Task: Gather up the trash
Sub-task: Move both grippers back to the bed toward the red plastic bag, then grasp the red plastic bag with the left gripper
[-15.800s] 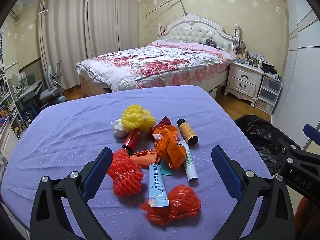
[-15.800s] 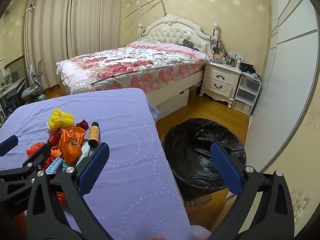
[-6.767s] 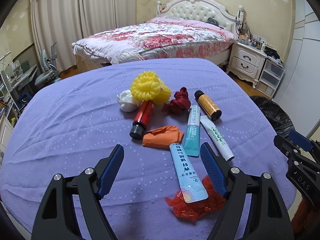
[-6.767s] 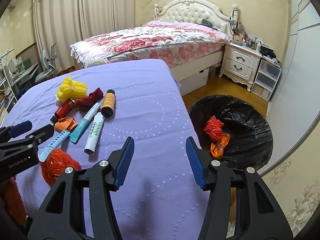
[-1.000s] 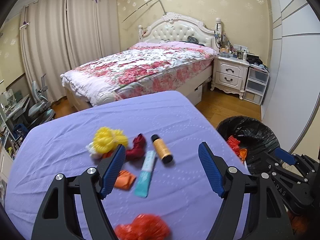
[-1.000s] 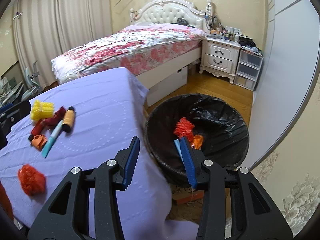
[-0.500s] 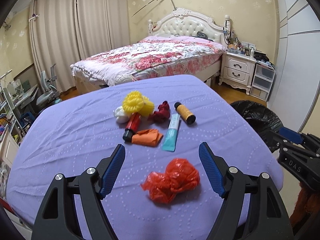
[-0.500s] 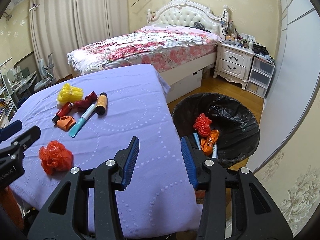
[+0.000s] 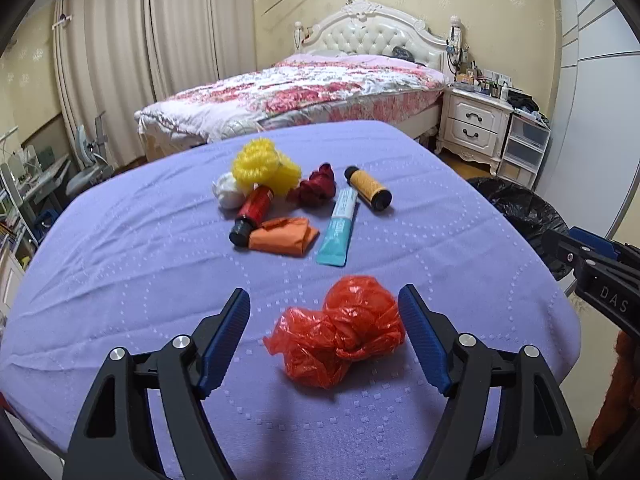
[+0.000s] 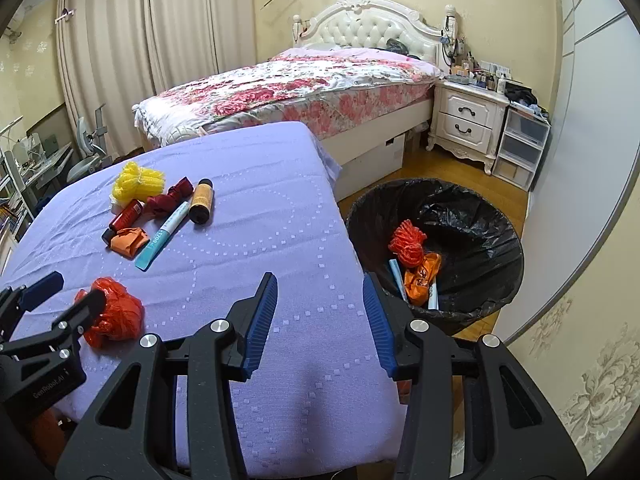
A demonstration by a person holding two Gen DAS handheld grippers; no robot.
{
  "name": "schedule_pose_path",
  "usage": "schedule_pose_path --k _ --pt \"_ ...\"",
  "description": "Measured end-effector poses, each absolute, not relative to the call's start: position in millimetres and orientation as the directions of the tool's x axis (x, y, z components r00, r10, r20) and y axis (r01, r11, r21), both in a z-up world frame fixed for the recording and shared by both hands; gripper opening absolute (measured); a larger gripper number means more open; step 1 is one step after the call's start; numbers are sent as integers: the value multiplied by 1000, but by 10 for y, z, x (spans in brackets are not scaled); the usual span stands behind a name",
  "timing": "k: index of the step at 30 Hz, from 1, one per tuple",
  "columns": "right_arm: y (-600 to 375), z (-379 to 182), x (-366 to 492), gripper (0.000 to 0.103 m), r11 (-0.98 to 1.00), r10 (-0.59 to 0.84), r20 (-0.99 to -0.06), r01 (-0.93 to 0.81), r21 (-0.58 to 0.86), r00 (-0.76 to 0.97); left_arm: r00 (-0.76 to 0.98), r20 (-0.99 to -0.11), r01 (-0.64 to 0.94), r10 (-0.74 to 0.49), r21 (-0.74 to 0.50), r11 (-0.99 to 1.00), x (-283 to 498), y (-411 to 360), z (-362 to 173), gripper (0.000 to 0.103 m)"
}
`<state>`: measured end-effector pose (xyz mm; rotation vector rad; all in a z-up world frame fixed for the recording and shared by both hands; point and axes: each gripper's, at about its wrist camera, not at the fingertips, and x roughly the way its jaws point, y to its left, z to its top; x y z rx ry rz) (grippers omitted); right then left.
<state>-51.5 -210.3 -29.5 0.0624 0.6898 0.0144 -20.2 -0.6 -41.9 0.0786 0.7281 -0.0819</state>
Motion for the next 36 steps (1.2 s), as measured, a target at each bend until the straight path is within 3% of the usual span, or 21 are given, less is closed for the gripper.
schedule_pose_path --k 8,13,14,20,30,36 --pt "-2003 -398 -416 44 998 48 -659 -15 56 751 724 -684 105 -83 -10 994 -135 86 -561 79" --pt "-1920 -451 -374 44 998 55 -670 -30 48 741 706 -691 170 -154 -46 984 -165 32 -610 68" --pt "-1910 -459 -367 44 998 55 -672 -31 47 739 703 -691 190 -168 -46 981 -174 7 -615 61" --pt "-1869 -483 -358 44 998 56 -674 -40 40 737 712 -677 202 -184 -53 978 -192 0 -583 53" --pt "-1650 -387 -188 44 993 105 -662 -110 35 742 801 -595 99 -73 11 995 -162 293 -330 52" --pt "-1421 -299 177 44 986 144 -662 -167 30 736 802 -598 -3 15 21 1000 79 635 -296 52"
